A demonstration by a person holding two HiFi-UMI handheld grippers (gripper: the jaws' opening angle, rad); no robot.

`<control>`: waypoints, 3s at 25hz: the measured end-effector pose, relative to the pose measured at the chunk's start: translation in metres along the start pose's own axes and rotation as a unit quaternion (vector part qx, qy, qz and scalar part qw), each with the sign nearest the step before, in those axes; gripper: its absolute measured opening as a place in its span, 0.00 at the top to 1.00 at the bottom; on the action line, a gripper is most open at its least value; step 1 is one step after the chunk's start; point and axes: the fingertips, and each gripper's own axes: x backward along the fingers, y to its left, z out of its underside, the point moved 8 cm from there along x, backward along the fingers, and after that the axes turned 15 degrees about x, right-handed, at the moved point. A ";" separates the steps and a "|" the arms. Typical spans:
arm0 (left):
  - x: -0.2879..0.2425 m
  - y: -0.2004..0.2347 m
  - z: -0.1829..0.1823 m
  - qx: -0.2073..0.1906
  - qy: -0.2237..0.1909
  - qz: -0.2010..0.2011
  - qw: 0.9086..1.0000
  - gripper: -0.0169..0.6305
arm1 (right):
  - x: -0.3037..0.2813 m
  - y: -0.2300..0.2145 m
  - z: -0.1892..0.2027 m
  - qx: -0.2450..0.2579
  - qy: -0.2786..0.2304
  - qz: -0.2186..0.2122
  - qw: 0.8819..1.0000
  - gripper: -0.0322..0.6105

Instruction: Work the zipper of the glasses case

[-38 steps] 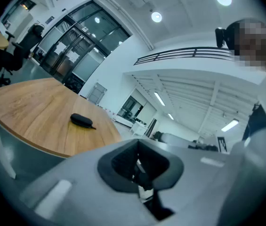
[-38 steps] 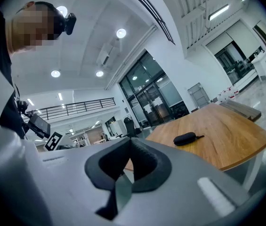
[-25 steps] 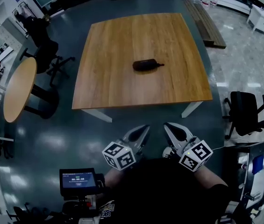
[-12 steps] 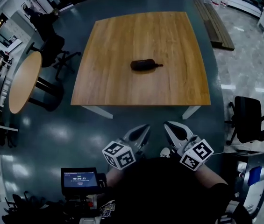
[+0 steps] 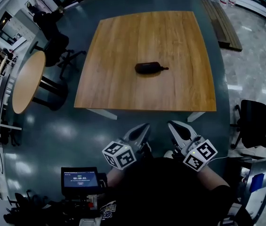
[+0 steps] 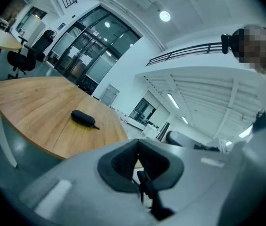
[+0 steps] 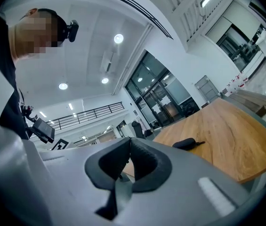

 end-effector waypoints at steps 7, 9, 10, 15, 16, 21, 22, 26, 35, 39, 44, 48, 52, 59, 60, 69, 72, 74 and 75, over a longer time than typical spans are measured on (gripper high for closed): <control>-0.032 0.045 -0.052 0.034 -0.012 0.007 0.999 0.98 | -0.041 -0.030 -0.010 0.015 -0.004 0.050 0.999 0.93; -0.046 0.055 -0.074 0.032 -0.010 0.017 0.999 0.98 | -0.059 -0.040 -0.016 0.023 -0.008 0.066 0.998 0.92; -0.051 0.060 -0.087 0.028 -0.007 0.023 0.999 0.98 | -0.069 -0.043 -0.018 0.029 -0.010 0.072 0.997 0.92; -0.056 0.100 -0.144 0.029 0.001 0.034 0.999 0.98 | -0.138 -0.051 -0.017 0.033 -0.006 0.094 0.995 0.92; -0.056 0.108 -0.151 0.031 0.001 0.033 0.999 0.98 | -0.148 -0.054 -0.015 0.029 -0.004 0.098 0.995 0.92; -0.054 0.145 -0.178 0.051 0.004 0.026 0.998 0.98 | -0.194 -0.063 -0.005 0.033 0.018 0.110 0.993 0.89; -0.054 0.152 -0.181 0.056 0.006 0.026 0.998 0.98 | -0.202 -0.064 -0.003 0.036 0.023 0.110 0.993 0.89; -0.056 0.171 -0.189 0.076 0.005 0.025 0.997 0.98 | -0.221 -0.075 0.012 0.038 0.059 0.112 0.991 0.88; -0.074 0.184 -0.195 0.093 0.004 0.011 0.996 0.98 | -0.244 -0.186 0.068 0.197 0.278 0.068 0.938 0.63; -0.085 0.177 -0.190 0.102 -0.009 -0.011 0.995 0.98 | -0.250 -0.225 0.092 0.296 0.364 -0.023 0.883 0.51; -0.096 0.172 -0.183 0.103 0.005 -0.021 0.995 0.98 | -0.272 -0.250 0.113 0.351 0.427 -0.146 0.820 0.38; -0.097 0.172 -0.182 0.118 0.027 -0.022 0.992 0.98 | -0.290 -0.261 0.138 0.358 0.480 -0.240 0.765 0.32; -0.098 0.174 -0.181 0.126 0.034 -0.040 0.991 0.98 | -0.306 -0.262 0.151 0.359 0.491 -0.298 0.735 0.32; -0.102 0.176 -0.178 0.137 0.048 -0.044 0.988 0.98 | -0.323 -0.254 0.162 0.371 0.495 -0.345 0.706 0.37; -0.102 0.175 -0.179 0.138 0.049 -0.043 0.988 0.98 | -0.325 -0.253 0.162 0.376 0.494 -0.347 0.703 0.41; -0.099 0.183 -0.210 -0.001 0.095 -0.059 0.994 0.97 | -0.313 -0.217 0.111 0.526 0.382 -0.349 0.675 0.45; -0.100 0.193 -0.237 -0.058 0.133 -0.056 0.988 0.77 | -0.298 -0.195 0.078 0.632 0.326 -0.371 0.598 0.45; -0.110 0.188 -0.245 -0.075 0.201 -0.020 0.977 0.67 | -0.289 -0.175 0.055 0.689 0.290 -0.385 0.541 0.45; -0.119 0.180 -0.244 -0.084 0.241 0.004 0.967 0.62 | -0.285 -0.164 0.044 0.709 0.275 -0.391 0.518 0.45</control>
